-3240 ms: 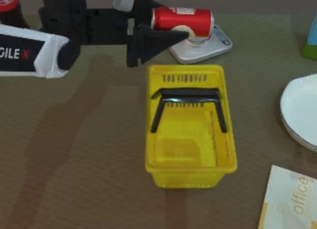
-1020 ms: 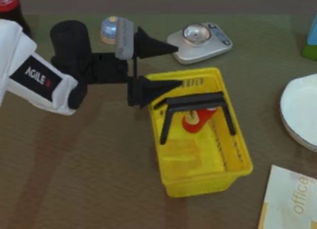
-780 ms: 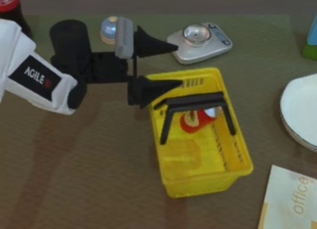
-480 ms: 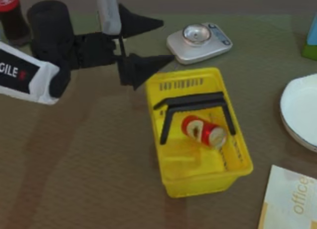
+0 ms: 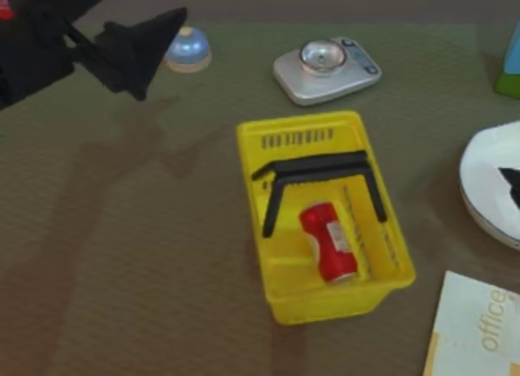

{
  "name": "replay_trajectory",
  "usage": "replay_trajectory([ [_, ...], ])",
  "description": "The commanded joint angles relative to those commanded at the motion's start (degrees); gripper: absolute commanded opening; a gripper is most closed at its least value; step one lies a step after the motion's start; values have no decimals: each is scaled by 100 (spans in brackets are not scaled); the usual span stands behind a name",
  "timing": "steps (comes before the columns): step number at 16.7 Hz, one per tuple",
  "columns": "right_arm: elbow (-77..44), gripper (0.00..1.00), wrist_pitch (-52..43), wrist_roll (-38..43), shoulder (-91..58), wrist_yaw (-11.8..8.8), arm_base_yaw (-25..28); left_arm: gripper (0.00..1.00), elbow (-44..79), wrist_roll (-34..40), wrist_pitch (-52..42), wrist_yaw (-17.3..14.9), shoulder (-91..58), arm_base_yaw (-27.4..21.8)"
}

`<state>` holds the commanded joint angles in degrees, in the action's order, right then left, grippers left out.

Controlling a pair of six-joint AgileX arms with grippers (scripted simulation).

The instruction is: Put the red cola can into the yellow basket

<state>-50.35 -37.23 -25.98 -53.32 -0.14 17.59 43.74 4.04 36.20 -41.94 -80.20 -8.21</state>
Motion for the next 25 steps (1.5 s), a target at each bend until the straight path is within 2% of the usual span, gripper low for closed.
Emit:
replay_trajectory([
  [8,-4309,100,-3029,-2082,-4774,-8,1388,100,-2694,-36,-2362,2581,5117,646],
  [11,-5559,100,-3830,-2670,-6052,1,1781,100,-3518,-175,-3006,3355,6610,800],
  [13,-6196,100,-4217,-2970,-6655,12,1982,100,-3938,-275,-3314,3756,7319,864],
  [15,-6605,100,-4465,-3171,-7025,23,2116,100,-4225,-357,-3516,4039,7786,908],
  [17,-6800,100,-4581,-3270,-7192,31,2182,100,-4362,-400,-3611,4181,8000,933],
  [25,-6606,100,-4395,-3282,-7189,31,2182,100,-4374,-404,-3620,4194,8020,936],
])
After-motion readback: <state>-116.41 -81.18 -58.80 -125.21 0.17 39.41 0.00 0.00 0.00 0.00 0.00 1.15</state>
